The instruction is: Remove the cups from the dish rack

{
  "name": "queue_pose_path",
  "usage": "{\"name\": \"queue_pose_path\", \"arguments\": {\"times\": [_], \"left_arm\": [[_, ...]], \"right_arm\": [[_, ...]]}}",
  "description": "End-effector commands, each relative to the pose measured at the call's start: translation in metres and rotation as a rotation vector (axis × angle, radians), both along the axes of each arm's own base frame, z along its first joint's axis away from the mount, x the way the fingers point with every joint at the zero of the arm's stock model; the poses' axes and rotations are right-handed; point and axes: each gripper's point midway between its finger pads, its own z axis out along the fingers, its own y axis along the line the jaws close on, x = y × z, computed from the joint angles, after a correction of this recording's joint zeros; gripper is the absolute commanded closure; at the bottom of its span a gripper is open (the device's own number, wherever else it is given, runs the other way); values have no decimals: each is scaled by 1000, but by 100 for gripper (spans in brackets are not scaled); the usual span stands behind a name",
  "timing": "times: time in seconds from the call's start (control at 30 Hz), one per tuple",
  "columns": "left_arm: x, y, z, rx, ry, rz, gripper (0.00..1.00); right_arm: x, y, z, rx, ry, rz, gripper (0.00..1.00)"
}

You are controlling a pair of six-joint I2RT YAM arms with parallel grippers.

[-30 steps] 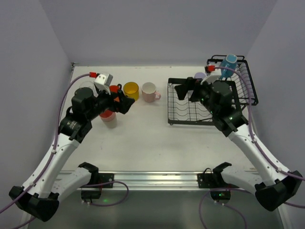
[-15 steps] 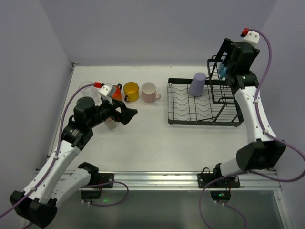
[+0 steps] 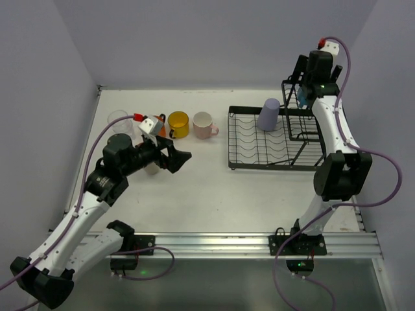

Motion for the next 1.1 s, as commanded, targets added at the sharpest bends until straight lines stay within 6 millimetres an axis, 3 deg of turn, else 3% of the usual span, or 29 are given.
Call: {"name": "queue_pose_path", "arguments": {"times": [0.0,0.3,0.37,0.5,0.6,0.77,0.83,1.0,1.07], "left_arm": [[4,0,4,10,-42,0,0],[8,1,1,21,-36,19,0],[8,2,1,22,-36,22,0],[8,1,1,19,-34,21,0],[9,1,0,22,-32,20,0],[9,1,0,21,-29,22,0],[9,1,0,21,-27,21,0],[10,-2,-2,16,-10,11,0],[10,-4,-1,10,-2,2,0]], "right_arm": [[2,-3,18,-21,-30,-12,2],[-4,-11,10,-43,-28,-45,21],[-5,-10,9,-43,-25,-44,22],[-7,-11,5,-47,-13,-47,9],[-6,-9,3,-40,-12,-35,19],[-11,-8,29,-33,-75,-33,49],[-14,-8,42,-37,-111,-31,52],[-41,-2,99,-16,-276,0,62],[-50,3,107,5,-312,24,63]]}}
